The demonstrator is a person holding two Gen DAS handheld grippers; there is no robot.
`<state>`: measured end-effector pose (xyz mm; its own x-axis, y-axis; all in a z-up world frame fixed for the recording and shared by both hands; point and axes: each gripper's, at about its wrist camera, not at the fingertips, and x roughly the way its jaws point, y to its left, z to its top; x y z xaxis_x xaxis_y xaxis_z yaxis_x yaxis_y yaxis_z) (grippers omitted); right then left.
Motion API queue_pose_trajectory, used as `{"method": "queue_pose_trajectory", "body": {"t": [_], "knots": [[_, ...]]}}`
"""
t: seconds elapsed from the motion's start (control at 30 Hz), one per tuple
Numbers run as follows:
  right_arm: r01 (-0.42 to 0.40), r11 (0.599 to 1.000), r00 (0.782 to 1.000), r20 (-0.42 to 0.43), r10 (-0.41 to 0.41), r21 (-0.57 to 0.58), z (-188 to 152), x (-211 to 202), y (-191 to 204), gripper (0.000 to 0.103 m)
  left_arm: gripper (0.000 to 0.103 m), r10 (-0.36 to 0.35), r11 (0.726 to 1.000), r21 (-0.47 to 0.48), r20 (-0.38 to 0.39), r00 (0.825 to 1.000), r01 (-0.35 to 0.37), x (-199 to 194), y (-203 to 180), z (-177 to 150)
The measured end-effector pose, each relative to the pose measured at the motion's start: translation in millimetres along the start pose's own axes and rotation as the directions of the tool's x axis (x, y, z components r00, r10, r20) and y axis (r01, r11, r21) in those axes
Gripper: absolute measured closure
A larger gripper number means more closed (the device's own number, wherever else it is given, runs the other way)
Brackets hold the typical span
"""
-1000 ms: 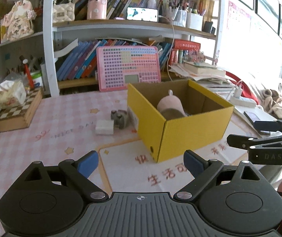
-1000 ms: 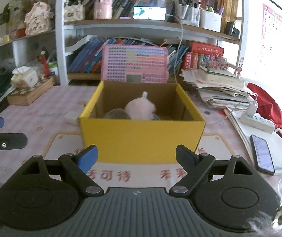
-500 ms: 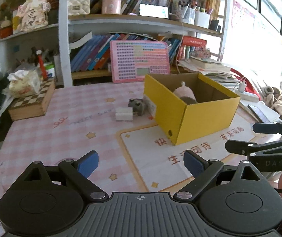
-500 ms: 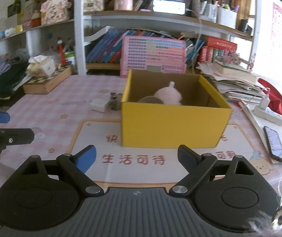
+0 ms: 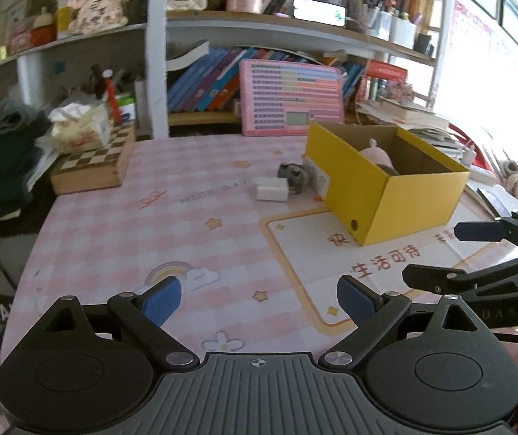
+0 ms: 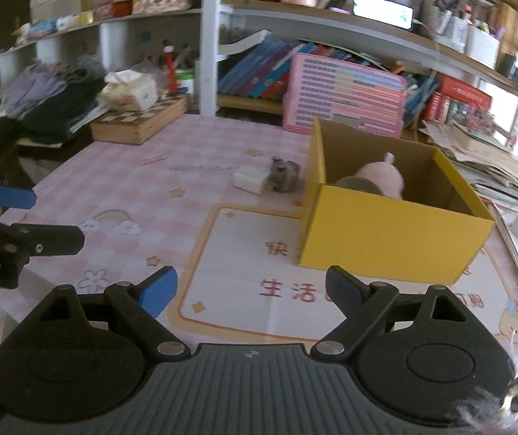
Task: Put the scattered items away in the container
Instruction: 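Withdraw both tools from the box toward the white block and grey toy car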
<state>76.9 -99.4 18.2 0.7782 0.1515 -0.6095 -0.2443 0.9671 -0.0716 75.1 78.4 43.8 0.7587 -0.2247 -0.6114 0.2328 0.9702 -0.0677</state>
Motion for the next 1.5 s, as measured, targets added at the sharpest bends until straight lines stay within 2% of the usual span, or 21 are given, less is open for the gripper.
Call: {"method": "queue_pose_trajectory", "body": {"t": [0.47, 0.6, 0.73, 0.8, 1.17, 1.5], "knots": [[-0.043, 0.997, 0.999, -0.036, 0.041, -0.064, 9, 13, 22, 0.019, 0.008, 0.0, 0.998, -0.055, 0.008, 1.0, 0.0, -2, 18, -2], [-0.035, 0.996, 0.999, -0.043, 0.032, -0.08, 12, 17, 23, 0.026, 0.008, -0.008, 0.998, -0.064, 0.007, 1.0, 0.009, 3, 19, -1], [-0.021, 0.995, 0.999, -0.051, 0.016, -0.099, 15, 22, 22, 0.044, 0.008, -0.026, 0.996, -0.082, 0.011, 1.0, 0.027, 9, 21, 2], [-0.02, 0.994, 0.999, -0.05, 0.015, -0.105, 17, 25, 20, 0.046, 0.008, -0.029, 0.996, -0.084, 0.013, 0.999, 0.03, 14, 21, 3], [-0.037, 0.997, 0.999, -0.034, 0.035, -0.062, 56, 61, 9, 0.046, 0.008, -0.003, 0.999, -0.032, 0.009, 1.0, 0.003, 40, 16, 19], [-0.067, 0.998, 0.996, -0.052, 0.067, 0.003, 91, 94, 8, 0.046, 0.009, -0.016, 1.0, -0.014, 0.02, 1.0, 0.016, 73, 16, 30]]}}
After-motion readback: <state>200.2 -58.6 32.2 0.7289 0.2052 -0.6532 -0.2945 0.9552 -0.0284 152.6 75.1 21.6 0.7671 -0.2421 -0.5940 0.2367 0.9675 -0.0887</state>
